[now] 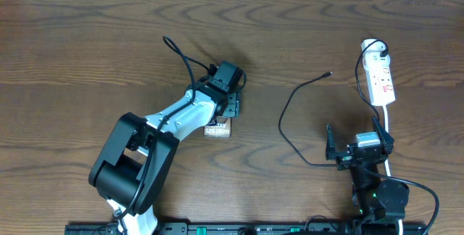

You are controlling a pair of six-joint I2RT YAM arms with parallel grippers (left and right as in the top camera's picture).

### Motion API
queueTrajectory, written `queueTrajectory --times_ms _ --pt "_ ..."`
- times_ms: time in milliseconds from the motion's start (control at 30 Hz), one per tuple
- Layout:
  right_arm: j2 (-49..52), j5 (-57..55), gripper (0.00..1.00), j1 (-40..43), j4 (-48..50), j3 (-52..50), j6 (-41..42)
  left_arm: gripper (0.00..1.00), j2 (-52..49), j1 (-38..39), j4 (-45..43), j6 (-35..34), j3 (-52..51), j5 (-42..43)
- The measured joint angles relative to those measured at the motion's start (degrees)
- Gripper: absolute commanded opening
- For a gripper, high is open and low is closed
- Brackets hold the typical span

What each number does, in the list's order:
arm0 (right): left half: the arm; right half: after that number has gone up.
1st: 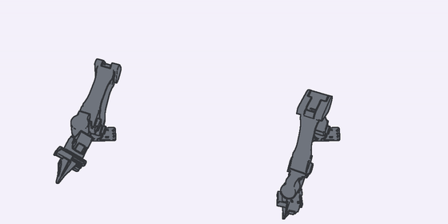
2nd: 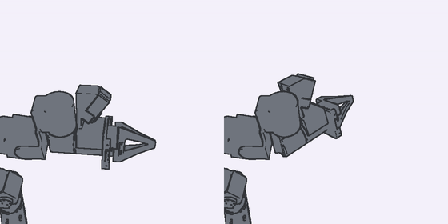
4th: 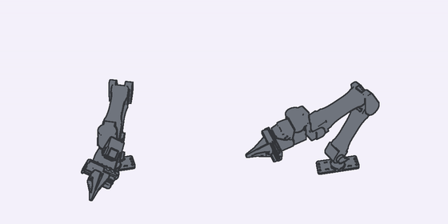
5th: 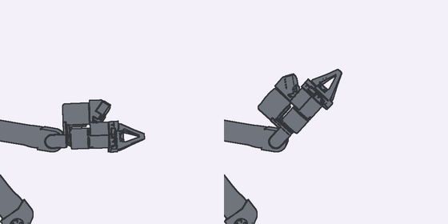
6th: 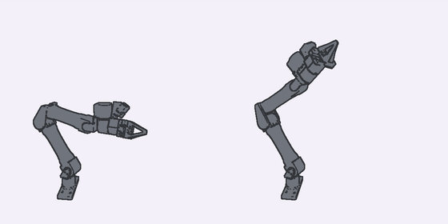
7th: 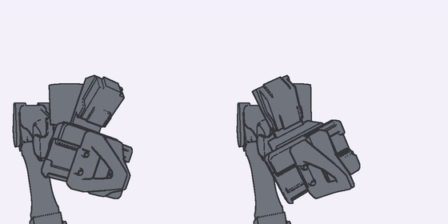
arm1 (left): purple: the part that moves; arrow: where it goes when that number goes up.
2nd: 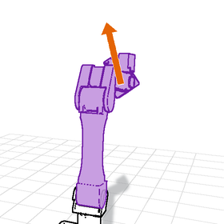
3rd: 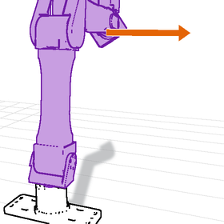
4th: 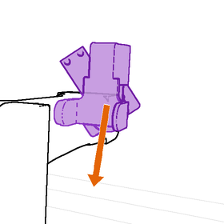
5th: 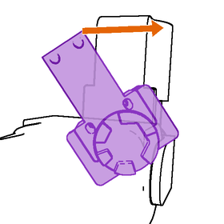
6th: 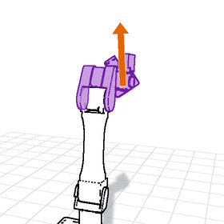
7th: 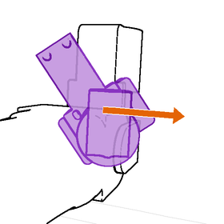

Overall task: Plug charger to phone and switch on socket
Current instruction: 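Lower the left gripper and close it on the phone's bottom edge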

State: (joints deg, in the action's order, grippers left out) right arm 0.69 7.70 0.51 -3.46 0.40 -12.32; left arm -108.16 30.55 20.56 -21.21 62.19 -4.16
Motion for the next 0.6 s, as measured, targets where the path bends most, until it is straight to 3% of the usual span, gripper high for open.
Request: queueTrajectory --times_ms 600 --pt "0.0 0.0 0.99 0.0 0.0 0.0 0.02 0.66 6.49 0.0 3.06 0.0 -0.79 10.23"
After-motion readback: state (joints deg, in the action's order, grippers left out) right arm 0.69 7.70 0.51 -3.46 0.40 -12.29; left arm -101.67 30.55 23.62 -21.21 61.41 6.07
